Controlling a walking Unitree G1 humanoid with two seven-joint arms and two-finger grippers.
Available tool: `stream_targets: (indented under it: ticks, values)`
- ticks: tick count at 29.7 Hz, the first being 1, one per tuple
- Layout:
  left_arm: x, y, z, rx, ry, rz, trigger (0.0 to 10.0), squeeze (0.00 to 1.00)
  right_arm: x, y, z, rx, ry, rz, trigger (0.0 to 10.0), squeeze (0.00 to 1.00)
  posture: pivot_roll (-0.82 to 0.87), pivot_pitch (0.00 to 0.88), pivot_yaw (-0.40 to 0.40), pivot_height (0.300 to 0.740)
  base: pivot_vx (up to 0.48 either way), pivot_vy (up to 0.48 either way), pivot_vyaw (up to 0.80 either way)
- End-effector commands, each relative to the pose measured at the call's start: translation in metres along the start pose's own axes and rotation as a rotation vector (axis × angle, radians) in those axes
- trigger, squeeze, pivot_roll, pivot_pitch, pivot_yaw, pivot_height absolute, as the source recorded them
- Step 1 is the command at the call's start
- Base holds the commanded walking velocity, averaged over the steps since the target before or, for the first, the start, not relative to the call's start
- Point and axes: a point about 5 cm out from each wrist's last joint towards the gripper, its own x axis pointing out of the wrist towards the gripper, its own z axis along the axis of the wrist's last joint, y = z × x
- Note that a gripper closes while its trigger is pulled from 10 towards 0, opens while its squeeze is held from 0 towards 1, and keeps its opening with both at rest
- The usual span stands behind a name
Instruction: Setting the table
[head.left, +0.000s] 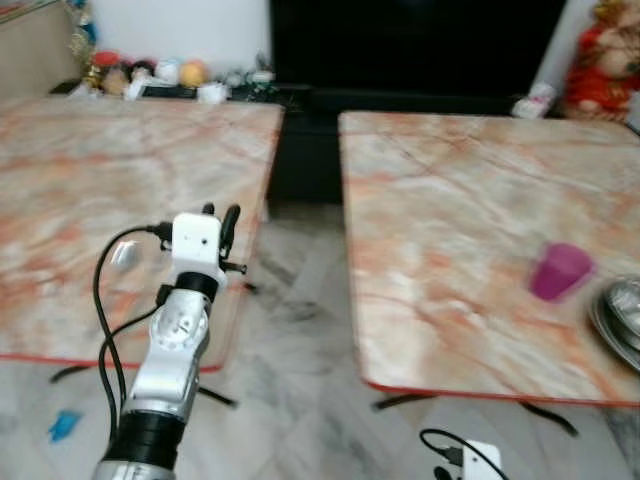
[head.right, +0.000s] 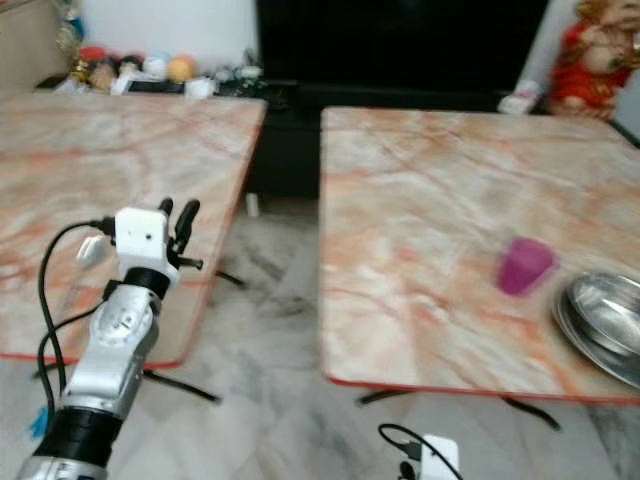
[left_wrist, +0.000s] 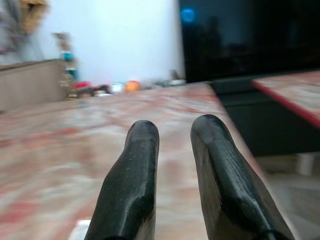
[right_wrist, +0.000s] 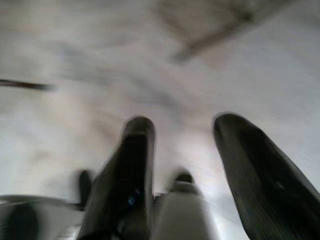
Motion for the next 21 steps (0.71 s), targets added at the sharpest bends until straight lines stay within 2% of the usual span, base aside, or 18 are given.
stream_targets:
  ticks: [1, 16, 21]
  values:
    - [0.0021, -0.0100, 0.0055, -0.012, -0.016, -0.023, 10.0, 0.00, -0.0013, -0.0111, -0.0012, -0.009, 0.003, -0.028, 10.0, 0.00, 0.13, 0.000, -0.031, 0.740, 0.000, 0.480, 0.80]
    - [0.0033, -0.0092, 0.0096, -0.010, -0.030, -0.012, 10.0, 0.00, -0.0004, -0.0071, 0.0014, -0.013, -0.009, -0.016, 10.0, 0.00, 0.13, 0.000, -0.033, 0.740, 0.000, 0.480, 0.68]
    - [0.0030, -0.0088, 0.0109, -0.008, -0.038, -0.008, 10.0, 0.00, -0.0004, -0.0071, 0.0016, -0.012, -0.011, -0.015, 10.0, 0.00, 0.13, 0.000, -0.034, 0.740, 0.000, 0.064, 0.80]
